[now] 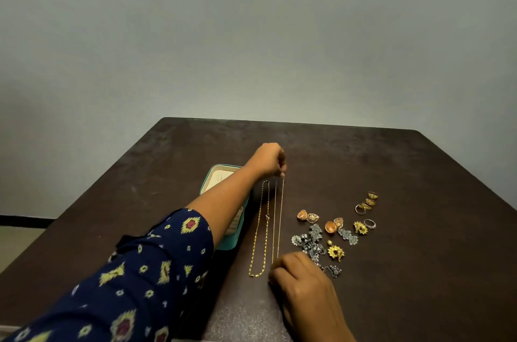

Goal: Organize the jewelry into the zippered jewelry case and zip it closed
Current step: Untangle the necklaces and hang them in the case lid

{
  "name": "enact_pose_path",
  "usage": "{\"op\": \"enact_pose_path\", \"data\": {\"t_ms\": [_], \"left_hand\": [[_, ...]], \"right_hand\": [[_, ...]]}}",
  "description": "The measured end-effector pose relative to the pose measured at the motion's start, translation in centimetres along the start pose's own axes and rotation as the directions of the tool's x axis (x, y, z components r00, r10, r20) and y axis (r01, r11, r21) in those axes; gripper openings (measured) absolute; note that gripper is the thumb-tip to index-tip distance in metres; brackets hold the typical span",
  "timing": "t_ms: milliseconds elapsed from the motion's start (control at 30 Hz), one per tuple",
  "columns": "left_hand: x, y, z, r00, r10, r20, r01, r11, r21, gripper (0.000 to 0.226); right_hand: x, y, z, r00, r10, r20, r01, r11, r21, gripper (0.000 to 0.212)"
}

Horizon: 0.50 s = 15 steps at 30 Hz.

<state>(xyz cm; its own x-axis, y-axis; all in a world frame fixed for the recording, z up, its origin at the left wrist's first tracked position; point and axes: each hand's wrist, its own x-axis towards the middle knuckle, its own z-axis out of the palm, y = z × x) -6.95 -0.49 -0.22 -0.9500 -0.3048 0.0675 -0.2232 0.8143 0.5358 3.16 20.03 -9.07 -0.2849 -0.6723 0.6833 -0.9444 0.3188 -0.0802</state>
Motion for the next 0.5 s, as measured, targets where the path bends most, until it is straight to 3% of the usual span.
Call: {"op": "enact_pose_path", "data": {"t_ms": [433,500], "left_hand": [[0.7,-0.8,1.8,1.0,0.005,-0.005,-0.004,0.989,0.145,0.004],[0.9,-1.1,2.1,1.0,0.002,0.002,-0.002,0.987,0.159,0.003]], "right_hand": [[-0.1,0.3,0.2,0.998,0.039,0.058,-0.042,0.998,0.048,0.005],[-0.1,0.3,0.1,0.997,0.039,0.069,-0.043,0.997,0.058,0.014]]}}
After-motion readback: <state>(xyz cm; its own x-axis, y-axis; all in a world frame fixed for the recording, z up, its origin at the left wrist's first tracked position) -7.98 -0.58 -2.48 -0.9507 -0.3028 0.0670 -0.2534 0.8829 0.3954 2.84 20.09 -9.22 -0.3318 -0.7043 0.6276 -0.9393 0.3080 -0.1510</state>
